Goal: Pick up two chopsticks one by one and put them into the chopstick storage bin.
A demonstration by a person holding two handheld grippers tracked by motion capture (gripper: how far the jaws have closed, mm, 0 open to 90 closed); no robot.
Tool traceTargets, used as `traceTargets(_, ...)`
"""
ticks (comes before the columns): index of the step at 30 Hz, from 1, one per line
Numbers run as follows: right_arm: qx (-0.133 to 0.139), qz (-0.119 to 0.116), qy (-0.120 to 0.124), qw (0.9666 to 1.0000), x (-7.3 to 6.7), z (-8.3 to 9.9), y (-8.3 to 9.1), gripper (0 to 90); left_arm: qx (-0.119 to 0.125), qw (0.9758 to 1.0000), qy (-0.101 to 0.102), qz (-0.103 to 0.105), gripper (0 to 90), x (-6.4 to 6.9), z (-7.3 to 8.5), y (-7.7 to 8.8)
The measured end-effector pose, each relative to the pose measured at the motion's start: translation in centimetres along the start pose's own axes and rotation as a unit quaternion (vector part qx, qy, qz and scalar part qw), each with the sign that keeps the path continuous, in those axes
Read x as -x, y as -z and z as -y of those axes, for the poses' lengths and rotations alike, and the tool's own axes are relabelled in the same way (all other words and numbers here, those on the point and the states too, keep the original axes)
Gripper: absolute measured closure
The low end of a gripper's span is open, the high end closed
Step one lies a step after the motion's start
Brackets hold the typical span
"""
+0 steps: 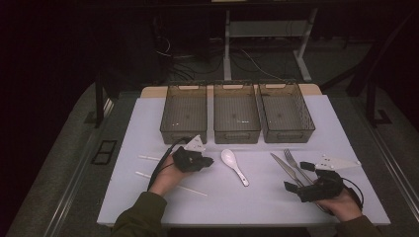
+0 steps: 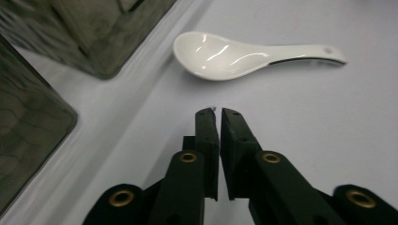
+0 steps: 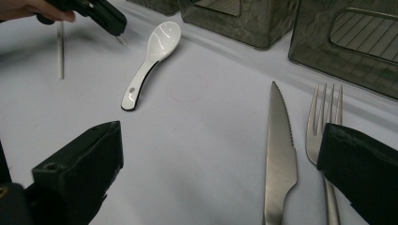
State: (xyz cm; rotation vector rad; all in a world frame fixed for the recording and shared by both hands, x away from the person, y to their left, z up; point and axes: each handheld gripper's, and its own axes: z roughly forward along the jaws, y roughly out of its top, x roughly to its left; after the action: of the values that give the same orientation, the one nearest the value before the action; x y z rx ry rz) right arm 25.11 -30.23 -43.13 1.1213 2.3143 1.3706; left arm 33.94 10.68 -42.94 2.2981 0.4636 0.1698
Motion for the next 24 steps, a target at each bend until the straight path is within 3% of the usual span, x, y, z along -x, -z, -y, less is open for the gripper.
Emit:
traceTargets(6, 0.000, -0.001, -0.002, 1.0000, 0.0, 0.0, 0.0, 0.8, 0.006, 0.9996, -0.025, 0.012, 71.1, 2.7, 0.5, 2.3)
traceTargets(14, 0.002, -0.002, -0.004, 1.0000, 0.0, 0.0, 0.0, 0.8, -0.012, 0.9979, -0.039, 0.051, 69.7, 5.7, 2.5, 2.7)
traceTargets(21, 0.001, -0.001, -0.001, 1.0000, 0.0, 0.0, 0.0, 0.8, -0.036, 0.9960, -0.054, 0.062, 73.5, 6.0, 3.0, 1.7)
traceTargets(24, 0.001, -0.001, 0.000, 1.0000, 0.0, 0.0, 0.0, 0.8, -0.036, 0.9960, -0.045, 0.068, 74.7, 5.9, 3.2, 1.4)
